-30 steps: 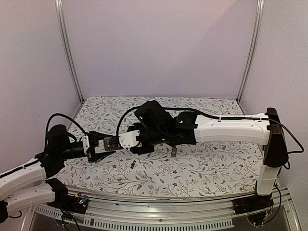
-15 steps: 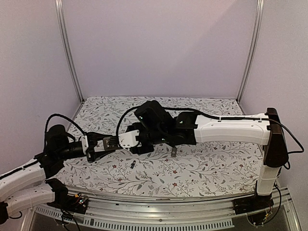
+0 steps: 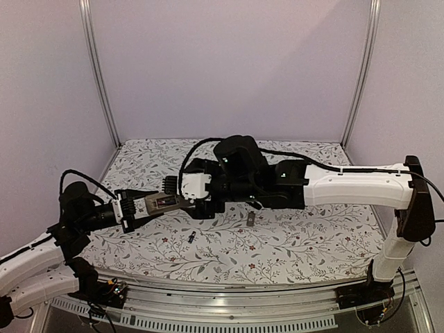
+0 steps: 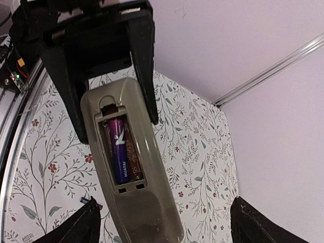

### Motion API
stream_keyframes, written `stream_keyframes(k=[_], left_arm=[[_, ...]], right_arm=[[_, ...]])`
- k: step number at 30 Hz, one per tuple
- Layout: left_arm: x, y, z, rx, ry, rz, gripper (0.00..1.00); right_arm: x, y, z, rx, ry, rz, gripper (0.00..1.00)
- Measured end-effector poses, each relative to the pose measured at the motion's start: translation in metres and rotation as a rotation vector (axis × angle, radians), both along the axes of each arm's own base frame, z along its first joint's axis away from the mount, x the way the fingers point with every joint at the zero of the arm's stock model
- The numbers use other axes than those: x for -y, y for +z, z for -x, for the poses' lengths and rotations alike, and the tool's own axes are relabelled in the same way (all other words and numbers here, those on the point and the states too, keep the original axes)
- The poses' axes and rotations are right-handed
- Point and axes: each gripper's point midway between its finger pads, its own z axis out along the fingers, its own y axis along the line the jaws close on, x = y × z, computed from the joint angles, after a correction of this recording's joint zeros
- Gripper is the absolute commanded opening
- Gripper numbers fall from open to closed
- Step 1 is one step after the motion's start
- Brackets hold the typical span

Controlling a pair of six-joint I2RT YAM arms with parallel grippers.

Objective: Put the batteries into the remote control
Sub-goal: Pass from the right arm to the left, then adjust the battery in the battery compartment.

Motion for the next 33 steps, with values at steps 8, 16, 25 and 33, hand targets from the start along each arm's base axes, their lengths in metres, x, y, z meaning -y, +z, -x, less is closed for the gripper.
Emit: stream_keyframes(k=[8,16,25,33], left_arm=[[0.0,-0.001,-0.011,0.028,0.065,-0.014,0.0],[0.007,-0.003,-0.013,0.026,0.096,-0.019,0.0],[0.007,-0.004,-0.019,0.021,0.124,-0.027,0.0],[0.01,-0.008,-0.02,0.024,0.129,-0.043,0.0]], right_arm=[[0.008,0.084,0.035,-0.084,0.125,-0.258,0.44],[-0.021,0.068,0.026,-0.156,0.103,-0.19,0.31],[-0.017,-0.001,0.017,-0.184,0.043,0.006,0.38],[-0.022,-0.02,0.014,-0.146,0.043,0.06,0.42]])
